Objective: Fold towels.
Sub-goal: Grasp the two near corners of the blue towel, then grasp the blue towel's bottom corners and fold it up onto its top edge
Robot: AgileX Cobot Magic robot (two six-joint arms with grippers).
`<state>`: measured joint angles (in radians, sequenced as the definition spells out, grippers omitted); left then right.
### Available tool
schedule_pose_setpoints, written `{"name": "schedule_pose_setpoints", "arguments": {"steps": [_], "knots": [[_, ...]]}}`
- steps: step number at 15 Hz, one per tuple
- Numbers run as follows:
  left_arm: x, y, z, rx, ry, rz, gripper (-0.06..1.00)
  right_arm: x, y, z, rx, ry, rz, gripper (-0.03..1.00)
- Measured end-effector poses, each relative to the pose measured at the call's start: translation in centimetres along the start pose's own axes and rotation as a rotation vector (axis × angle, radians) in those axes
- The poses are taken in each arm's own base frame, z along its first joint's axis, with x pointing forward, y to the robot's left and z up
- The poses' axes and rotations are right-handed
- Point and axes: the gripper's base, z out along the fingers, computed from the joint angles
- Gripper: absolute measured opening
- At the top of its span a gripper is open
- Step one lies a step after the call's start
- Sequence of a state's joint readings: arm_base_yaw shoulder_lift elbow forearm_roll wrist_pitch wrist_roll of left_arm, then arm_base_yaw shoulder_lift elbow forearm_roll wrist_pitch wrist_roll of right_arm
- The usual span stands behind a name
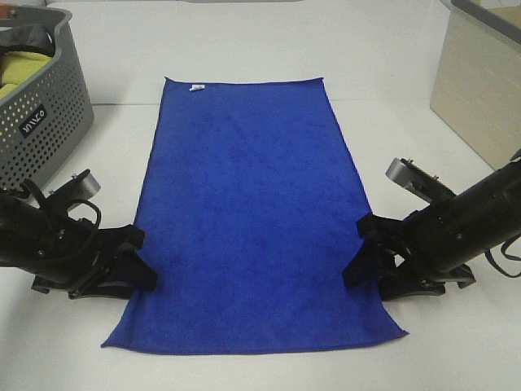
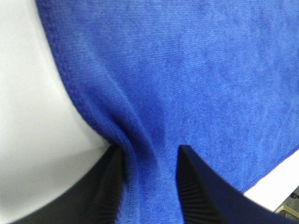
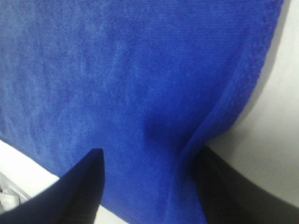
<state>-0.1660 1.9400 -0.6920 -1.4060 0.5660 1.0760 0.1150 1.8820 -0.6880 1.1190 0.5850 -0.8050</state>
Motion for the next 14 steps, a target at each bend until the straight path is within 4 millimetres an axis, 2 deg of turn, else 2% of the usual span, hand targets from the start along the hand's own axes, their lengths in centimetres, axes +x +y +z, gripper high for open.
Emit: {"name": "schedule_pose_setpoints", "arguments": {"steps": [3,4,5,7,9,10,11,14], "knots": [[0.0,0.1,0.0,-0.008,0.003,0.011,0.03,-0.2,-0.6,0.1,0.058,-0.016,0.024,0.20],[0.0,0.1,0.0,-0.008,0.003,0.012,0.00,-0.2,-0.7,0.2,0.068,-0.017,0.035,0.05],[0.1,0.1,0.0,-0.009,0.006,0.017,0.00,-0.1,-0.8,0.2,0.067,-0.015,0.038,0.00],[0.3,-0.1,0.0,0.011,0.033,0.038,0.00,0.0,-0.6,0.1,0.055,-0.004,0.034,0.00],[0.7,-0.4,-0.3,0.029,0.061,0.057,0.00,0.5,0.4,-1.3,0.030,-0.014,0.015,0.00],[1.2,-0.6,-0.8,0.025,0.062,0.061,0.00,0.7,0.6,-1.8,0.025,-0.023,0.011,0.00],[2.0,-1.0,-2.2,0.016,0.045,0.088,0.00,1.5,1.0,-2.8,0.018,-0.039,0.006,0.00],[4.8,-1.6,-4.3,0.019,0.046,0.087,0.00,4.2,1.4,-4.2,-0.004,-0.024,0.008,0.00]]}}
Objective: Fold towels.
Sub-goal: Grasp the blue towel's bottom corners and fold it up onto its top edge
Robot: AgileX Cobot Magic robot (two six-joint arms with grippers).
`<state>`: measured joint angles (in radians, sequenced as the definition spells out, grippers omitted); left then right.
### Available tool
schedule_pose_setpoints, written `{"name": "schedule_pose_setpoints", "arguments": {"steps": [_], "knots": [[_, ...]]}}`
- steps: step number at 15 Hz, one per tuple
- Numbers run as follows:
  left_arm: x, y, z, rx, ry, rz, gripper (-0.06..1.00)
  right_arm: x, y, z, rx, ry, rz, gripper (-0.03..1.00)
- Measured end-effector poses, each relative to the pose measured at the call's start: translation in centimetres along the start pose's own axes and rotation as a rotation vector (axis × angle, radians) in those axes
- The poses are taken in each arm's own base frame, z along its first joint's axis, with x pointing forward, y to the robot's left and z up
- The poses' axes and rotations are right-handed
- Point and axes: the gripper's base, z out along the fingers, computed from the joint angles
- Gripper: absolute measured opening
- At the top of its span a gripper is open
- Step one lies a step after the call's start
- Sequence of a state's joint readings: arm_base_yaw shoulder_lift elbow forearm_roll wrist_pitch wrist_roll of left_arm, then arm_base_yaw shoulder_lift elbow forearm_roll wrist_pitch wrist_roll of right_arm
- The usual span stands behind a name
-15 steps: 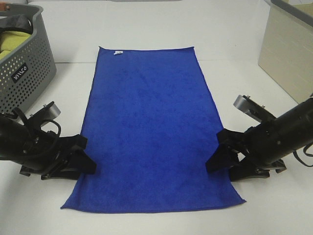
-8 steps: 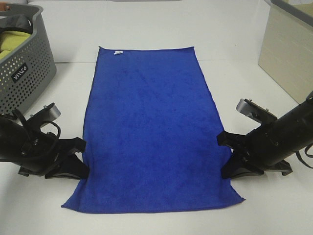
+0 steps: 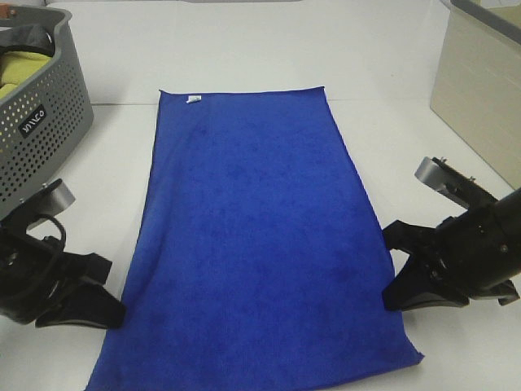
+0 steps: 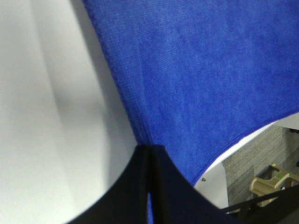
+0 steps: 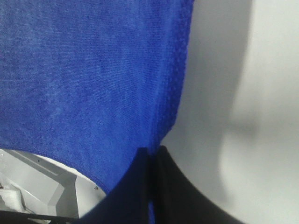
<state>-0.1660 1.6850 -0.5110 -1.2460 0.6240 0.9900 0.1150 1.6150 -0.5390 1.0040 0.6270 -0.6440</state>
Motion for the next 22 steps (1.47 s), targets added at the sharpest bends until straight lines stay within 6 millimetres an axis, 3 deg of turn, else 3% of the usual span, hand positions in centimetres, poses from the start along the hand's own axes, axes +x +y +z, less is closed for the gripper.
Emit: {"name": "schedule_pose_setpoints", "arguments": {"steps": [5,9,11,14,16,18,19,22], "knots": [[4.5,-1.0,-2.5,0.017,-0.008,-0.005,0.00,4.3,-0.1,-1.6,-0.007,0.024,0.009,0.00],[4.5,-1.9,-4.1,0.003,-0.063,-0.003,0.00,3.8,0.5,-2.5,-0.004,-0.006,-0.022,0.00],[2.7,-2.4,-4.8,-0.010,-0.121,0.000,0.00,1.5,1.4,-3.2,-0.005,-0.054,-0.059,0.00],[-1.3,-2.8,-5.4,-0.070,-0.203,0.010,0.00,-4.2,3.3,-4.1,-0.004,-0.107,-0.116,0.00],[-5.7,-3.2,-5.5,-0.100,-0.265,0.023,0.00,-9.5,4.7,-4.1,-0.005,-0.127,-0.156,0.00],[-8.4,-3.0,-5.0,-0.111,-0.284,0.011,0.00,-12.3,5.2,-3.5,-0.008,-0.129,-0.169,0.00],[-11.2,-2.1,-4.9,-0.114,-0.311,-0.031,0.00,-15.2,5.6,-3.0,-0.011,-0.124,-0.178,0.00],[-17.1,-0.8,-5.1,-0.109,-0.390,-0.050,0.00,-20.9,6.2,-1.8,0.010,-0.147,-0.216,0.00]]}}
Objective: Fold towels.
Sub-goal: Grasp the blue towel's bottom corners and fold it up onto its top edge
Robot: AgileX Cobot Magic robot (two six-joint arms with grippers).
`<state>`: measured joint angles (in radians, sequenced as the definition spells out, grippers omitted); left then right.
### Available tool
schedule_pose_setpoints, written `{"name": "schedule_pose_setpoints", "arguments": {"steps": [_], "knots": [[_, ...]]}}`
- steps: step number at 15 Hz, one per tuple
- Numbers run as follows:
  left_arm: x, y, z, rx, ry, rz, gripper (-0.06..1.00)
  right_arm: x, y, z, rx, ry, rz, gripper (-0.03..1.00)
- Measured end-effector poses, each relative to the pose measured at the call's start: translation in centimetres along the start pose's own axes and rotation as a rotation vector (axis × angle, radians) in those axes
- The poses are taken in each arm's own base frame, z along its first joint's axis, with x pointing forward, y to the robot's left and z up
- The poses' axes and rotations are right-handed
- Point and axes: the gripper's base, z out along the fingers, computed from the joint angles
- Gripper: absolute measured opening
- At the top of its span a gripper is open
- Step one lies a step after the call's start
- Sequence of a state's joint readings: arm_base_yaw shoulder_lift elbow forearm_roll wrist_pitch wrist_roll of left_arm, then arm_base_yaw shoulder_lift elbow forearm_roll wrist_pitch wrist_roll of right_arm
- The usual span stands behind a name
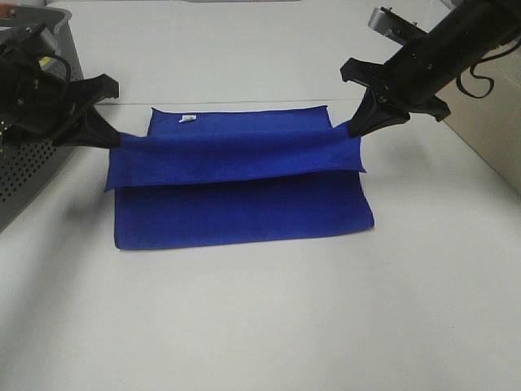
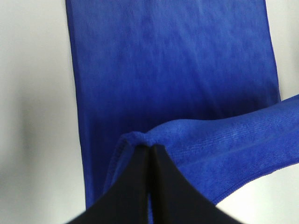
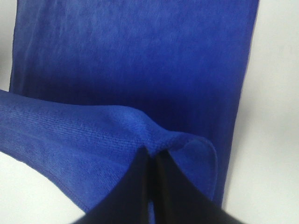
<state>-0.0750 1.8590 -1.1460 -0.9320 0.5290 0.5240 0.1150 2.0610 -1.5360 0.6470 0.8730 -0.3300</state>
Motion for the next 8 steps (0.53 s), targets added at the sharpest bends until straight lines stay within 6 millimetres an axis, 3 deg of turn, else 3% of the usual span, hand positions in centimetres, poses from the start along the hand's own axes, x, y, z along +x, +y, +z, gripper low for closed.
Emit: {"name": "schedule_pose_setpoints", "arguments": {"steps": [5,8], "knots": [[-6.1,0.4,4.3,-0.004,-0.116,0.039,0.00,-6.8,-1.5,4.1,0.008,-0.074,-0.054,0.00],[-7.8,1.5,6.9,-0.031,-0.171,0.040,0.00,-9.5,-2.5,6.5,0.007,-0.153,-0.075,0.00]]}}
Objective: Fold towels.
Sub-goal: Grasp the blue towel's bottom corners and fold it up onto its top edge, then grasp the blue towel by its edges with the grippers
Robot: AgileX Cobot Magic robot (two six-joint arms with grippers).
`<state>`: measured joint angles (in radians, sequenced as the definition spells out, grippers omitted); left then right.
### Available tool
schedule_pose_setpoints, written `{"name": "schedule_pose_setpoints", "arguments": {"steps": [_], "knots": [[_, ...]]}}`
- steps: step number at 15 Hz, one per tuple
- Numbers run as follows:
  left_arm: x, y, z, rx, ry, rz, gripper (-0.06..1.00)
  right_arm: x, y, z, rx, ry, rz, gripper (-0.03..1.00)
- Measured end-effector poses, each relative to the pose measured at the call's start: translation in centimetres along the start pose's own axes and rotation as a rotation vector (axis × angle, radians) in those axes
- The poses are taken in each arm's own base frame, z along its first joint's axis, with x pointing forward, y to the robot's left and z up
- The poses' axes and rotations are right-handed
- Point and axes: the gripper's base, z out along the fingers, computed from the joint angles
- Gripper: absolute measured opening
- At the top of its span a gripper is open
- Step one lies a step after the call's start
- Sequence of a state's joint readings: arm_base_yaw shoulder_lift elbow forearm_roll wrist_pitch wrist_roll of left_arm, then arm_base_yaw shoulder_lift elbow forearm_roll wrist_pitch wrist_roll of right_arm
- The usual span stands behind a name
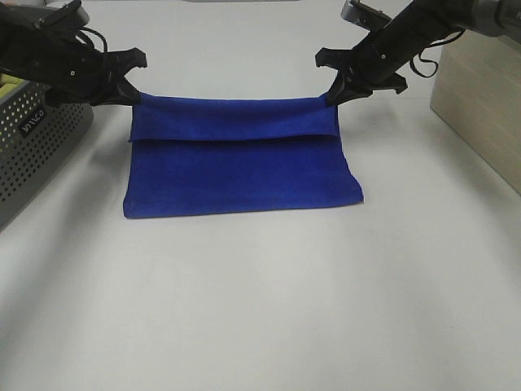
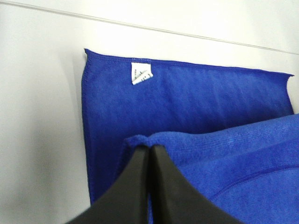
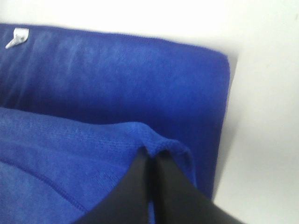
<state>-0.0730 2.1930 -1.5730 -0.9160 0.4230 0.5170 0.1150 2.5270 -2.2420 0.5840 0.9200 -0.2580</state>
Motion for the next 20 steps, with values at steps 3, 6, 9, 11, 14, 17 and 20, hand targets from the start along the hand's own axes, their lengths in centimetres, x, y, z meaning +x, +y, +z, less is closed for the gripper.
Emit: {"name": "schedule_pose_setpoints", "arguments": {"steps": [3,6,9,11,14,17,20], "knots": [[-0.3,1.0,2.4,-0.021,-0.024,0.015,0.00,-1.0,-1.2,2.1,0.020,-0.084,-0.017,0.00],[-0.4,1.4,3.8,-0.044,-0.057,0.030,0.04,-1.0,-1.8,2.9,0.036,-0.119,-0.013,0.02],[-0.2,1.1,4.1,-0.055,-0.069,0.073,0.38,-1.1,-1.8,2.9,0.038,-0.127,-0.013,0.46],[-0.2,1.1,4.1,-0.055,-0.070,0.081,0.58,-1.0,-1.7,2.9,0.035,-0.116,-0.015,0.75],[-0.3,0.9,3.9,-0.043,-0.059,0.085,0.63,-0.9,-1.1,1.9,0.021,-0.046,-0.036,0.83],[-0.2,-0.3,2.8,0.021,0.016,0.111,0.63,-1.0,0.3,-0.4,0.003,0.026,-0.064,0.83],[0.6,-1.0,2.4,0.072,0.120,0.043,0.63,0.0,0.9,-1.1,-0.031,0.152,-0.046,0.83]]}}
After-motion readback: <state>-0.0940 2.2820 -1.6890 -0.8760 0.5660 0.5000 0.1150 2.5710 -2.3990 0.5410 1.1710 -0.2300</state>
